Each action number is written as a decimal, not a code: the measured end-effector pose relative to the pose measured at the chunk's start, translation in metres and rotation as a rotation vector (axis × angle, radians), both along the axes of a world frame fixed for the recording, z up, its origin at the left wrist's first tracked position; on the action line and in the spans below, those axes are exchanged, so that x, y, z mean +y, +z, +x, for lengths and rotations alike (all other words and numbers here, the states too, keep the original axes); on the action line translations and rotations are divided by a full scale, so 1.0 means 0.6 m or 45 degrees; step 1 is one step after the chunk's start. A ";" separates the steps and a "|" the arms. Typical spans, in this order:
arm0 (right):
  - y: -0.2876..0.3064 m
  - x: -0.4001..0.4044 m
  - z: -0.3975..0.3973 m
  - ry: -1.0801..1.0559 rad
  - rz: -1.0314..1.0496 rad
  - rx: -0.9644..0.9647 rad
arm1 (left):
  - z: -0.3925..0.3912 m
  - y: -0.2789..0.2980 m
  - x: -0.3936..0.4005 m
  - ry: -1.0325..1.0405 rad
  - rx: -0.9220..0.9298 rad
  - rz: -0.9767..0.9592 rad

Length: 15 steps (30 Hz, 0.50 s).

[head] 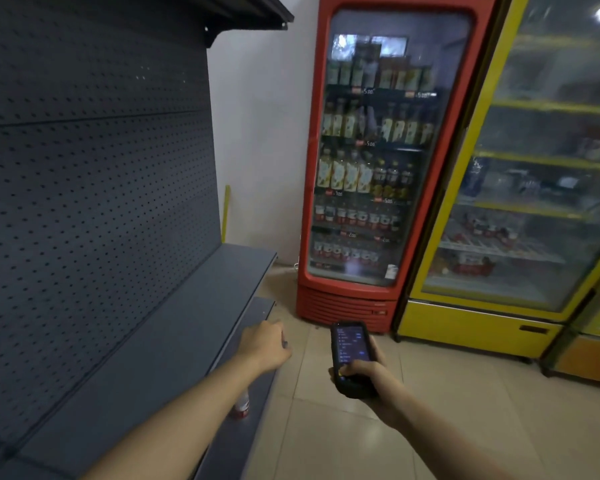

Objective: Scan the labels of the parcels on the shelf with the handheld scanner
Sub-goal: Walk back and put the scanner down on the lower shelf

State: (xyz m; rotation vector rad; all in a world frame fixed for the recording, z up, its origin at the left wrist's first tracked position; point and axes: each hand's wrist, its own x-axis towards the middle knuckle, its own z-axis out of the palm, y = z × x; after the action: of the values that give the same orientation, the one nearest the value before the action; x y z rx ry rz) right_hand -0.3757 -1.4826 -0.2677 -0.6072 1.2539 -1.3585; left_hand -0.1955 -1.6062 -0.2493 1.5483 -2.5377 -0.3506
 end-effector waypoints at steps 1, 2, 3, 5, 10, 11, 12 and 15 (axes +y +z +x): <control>0.000 -0.027 -0.015 -0.008 -0.001 0.013 | -0.014 -0.002 -0.028 0.001 -0.003 0.011; 0.000 -0.053 -0.030 -0.016 -0.003 0.020 | -0.027 -0.005 -0.054 -0.003 -0.009 0.025; 0.000 -0.077 -0.044 -0.027 0.005 0.018 | -0.041 -0.008 -0.077 -0.008 -0.020 0.041; -0.004 -0.127 -0.076 -0.029 0.016 0.013 | -0.073 -0.015 -0.124 -0.015 -0.042 0.066; -0.019 -0.264 -0.170 0.019 0.030 -0.001 | -0.168 -0.026 -0.254 0.005 -0.063 0.127; -0.023 -0.292 -0.188 0.034 0.027 0.012 | -0.189 -0.028 -0.280 0.015 -0.059 0.125; -0.026 -0.320 -0.207 0.053 0.023 0.024 | -0.208 -0.031 -0.304 0.027 -0.055 0.122; -0.033 -0.400 -0.257 0.056 0.059 -0.005 | -0.262 -0.033 -0.372 0.086 -0.047 0.146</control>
State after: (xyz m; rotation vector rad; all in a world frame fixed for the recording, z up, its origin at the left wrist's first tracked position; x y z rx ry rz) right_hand -0.5301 -1.7227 -0.2878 -0.5959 1.2588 -1.2904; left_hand -0.3528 -1.8295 -0.2690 1.6917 -2.5260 -0.4711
